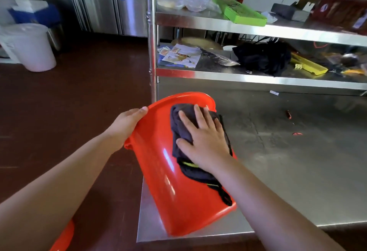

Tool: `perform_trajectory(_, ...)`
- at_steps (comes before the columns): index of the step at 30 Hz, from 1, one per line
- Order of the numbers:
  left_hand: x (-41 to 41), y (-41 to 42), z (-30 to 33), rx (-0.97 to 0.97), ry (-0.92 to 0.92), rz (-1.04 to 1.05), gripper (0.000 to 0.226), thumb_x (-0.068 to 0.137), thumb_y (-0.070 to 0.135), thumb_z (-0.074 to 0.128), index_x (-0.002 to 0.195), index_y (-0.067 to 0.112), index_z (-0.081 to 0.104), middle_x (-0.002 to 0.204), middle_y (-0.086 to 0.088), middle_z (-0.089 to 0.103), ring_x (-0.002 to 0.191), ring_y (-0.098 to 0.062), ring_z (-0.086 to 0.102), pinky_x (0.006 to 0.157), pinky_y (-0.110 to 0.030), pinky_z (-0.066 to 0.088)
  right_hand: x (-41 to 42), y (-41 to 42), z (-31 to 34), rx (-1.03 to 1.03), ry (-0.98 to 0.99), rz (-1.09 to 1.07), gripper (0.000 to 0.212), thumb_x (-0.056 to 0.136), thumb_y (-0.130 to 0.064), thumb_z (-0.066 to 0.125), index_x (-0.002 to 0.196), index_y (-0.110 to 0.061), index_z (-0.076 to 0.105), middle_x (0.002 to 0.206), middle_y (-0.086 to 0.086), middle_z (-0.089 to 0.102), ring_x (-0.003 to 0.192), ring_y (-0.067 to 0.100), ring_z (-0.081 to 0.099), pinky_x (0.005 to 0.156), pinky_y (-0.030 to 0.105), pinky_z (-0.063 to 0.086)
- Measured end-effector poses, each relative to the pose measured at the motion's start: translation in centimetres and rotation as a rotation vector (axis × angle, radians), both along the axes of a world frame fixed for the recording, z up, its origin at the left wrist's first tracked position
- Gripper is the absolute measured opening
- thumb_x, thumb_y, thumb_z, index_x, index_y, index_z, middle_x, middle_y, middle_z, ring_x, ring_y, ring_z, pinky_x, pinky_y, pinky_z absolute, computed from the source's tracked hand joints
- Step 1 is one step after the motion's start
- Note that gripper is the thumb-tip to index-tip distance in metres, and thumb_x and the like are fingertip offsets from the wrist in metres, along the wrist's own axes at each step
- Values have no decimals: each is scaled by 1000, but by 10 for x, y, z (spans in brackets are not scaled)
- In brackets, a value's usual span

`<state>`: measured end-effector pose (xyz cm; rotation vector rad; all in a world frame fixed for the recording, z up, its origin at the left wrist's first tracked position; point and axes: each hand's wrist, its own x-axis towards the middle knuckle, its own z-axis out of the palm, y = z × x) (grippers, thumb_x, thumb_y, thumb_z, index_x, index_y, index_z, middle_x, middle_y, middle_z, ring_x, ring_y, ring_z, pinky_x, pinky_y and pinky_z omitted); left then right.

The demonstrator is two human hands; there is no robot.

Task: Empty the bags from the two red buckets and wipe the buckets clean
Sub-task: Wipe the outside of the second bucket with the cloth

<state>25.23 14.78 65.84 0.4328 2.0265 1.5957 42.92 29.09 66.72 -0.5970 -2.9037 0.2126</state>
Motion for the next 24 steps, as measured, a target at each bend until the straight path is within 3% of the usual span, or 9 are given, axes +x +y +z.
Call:
perform_trajectory(2,-4,12,12,-4,50,-28,16,94,26,56,86,20,68,72,8,68,65,-3,65,55,-14,48,11,-22,-2,143,-12,54,73,78,-60,35,146,-42,19,160,7,2,146,30,-2,114,58,7)
perform_trajectory(5,-6,39,36,-62,238,-73,25,87,4,52,101,15,69,89,-3,66,74,-11,59,66,-15,45,19,-52,-10,234,-17,151,70,76,-56,41,143,-39,32,159,10,11,146,35,3,112,62,4)
perform_trajectory(7,-6,55,47,-120,328,-147,19,88,20,55,100,19,69,101,-3,67,85,-14,61,78,-17,48,16,-70,-14,279,-35,192,68,77,-54,41,142,-37,35,158,11,15,145,36,3,112,63,2)
perform_trajectory(9,-5,65,50,-282,445,-209,38,90,48,50,106,20,70,113,-9,66,105,-25,61,95,-34,46,14,-77,-14,292,-62,189,66,79,-53,38,142,-36,35,157,10,17,146,34,4,113,62,1)
perform_trajectory(11,-6,68,46,-378,516,-218,55,89,61,42,111,18,68,118,-12,65,111,-30,59,97,-38,45,16,-71,-11,277,-78,177,65,79,-52,35,143,-38,34,158,6,18,146,30,5,114,60,2)
perform_trajectory(14,-9,65,36,-330,558,-226,60,89,64,38,110,16,69,118,-14,66,112,-30,59,96,-39,45,26,-54,-9,231,-62,131,68,77,-52,40,144,-43,30,159,0,14,147,26,5,115,57,5)
perform_trajectory(19,-16,35,23,-265,531,-191,77,70,79,33,90,15,70,89,-10,71,92,-28,65,85,-43,51,37,-24,-10,-4,34,-37,70,75,-55,39,143,-53,20,160,-10,8,147,15,4,117,46,13)
perform_trajectory(22,-18,11,13,-186,432,-164,59,61,80,49,76,27,69,71,1,69,73,-19,66,75,-42,54,37,-1,-7,-357,90,-128,68,74,-53,43,137,-62,20,157,-21,9,145,2,5,117,36,14)
perform_trajectory(24,-21,-6,4,-155,374,-126,55,58,75,59,77,24,69,73,-4,70,74,-24,67,77,-48,55,36,10,-9,-653,152,-158,64,74,-45,47,135,-60,31,154,-25,20,142,-2,16,117,33,18)
